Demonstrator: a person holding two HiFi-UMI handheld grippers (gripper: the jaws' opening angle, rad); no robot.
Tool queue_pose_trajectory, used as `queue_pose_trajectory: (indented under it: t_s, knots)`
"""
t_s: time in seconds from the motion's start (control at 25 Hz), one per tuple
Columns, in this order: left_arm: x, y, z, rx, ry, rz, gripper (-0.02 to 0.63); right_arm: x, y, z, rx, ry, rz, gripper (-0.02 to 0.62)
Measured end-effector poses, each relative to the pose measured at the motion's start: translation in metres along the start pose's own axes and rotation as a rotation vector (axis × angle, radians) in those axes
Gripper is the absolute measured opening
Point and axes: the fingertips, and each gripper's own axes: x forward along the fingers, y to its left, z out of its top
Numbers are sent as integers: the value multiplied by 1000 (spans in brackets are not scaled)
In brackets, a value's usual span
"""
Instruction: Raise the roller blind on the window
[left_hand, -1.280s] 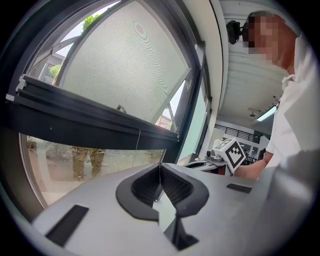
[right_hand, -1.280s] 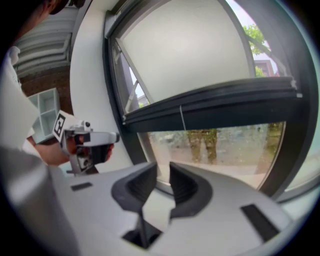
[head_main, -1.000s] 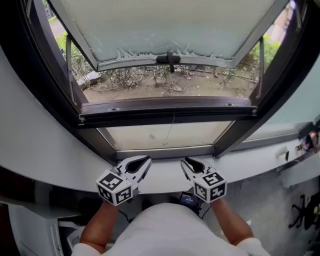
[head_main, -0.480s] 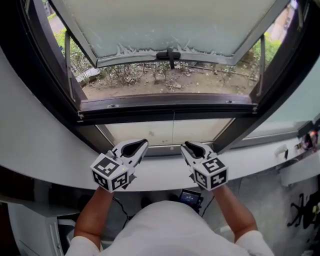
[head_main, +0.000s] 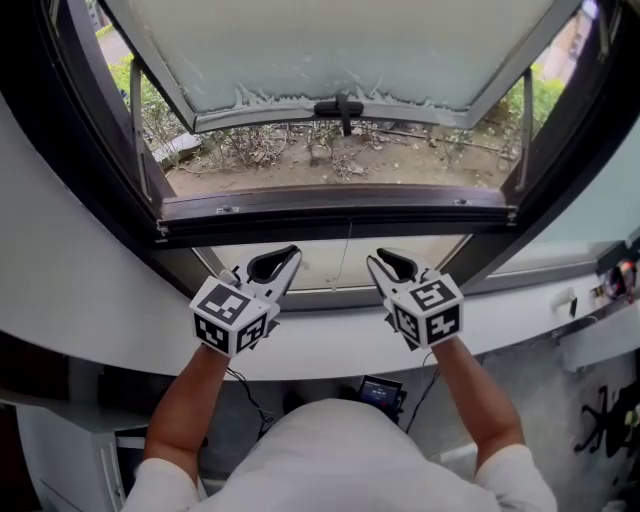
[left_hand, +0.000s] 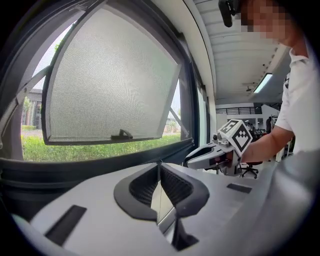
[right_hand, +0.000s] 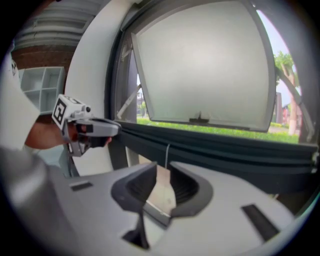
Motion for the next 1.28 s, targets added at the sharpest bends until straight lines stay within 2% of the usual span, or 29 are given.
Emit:
queue_pose_trajectory:
  t_s: [0.2,0.28,0.44,0.6,0.72,0.88,1.08,1.28]
  knots:
    - [11,15,4,17,8,28,22,10,-9,13,-51,9,-11,78]
    - [14,20,3,47,25,37,22,14,-13,17,-108,24,-21,78]
    - [21,29,5,132,62,55,25,24,-20,25,-287,64,-46,78]
    - [27,35,8,136,73,58,29,31,-24,30,-322,76,-43,78]
    - [31,39,8,169,99,66,35,35,-26,33,-381,88,-59,78]
    - [38,42,-2,316,201,68,98,39,-29,30,-564,151,-88,78]
    - [48,36,-19,535,318,61,133,39,-30,32,-817,193,-168,80]
    - [58,32,-33,707,416,59,155,46,-35,26,-972,260,-216,80]
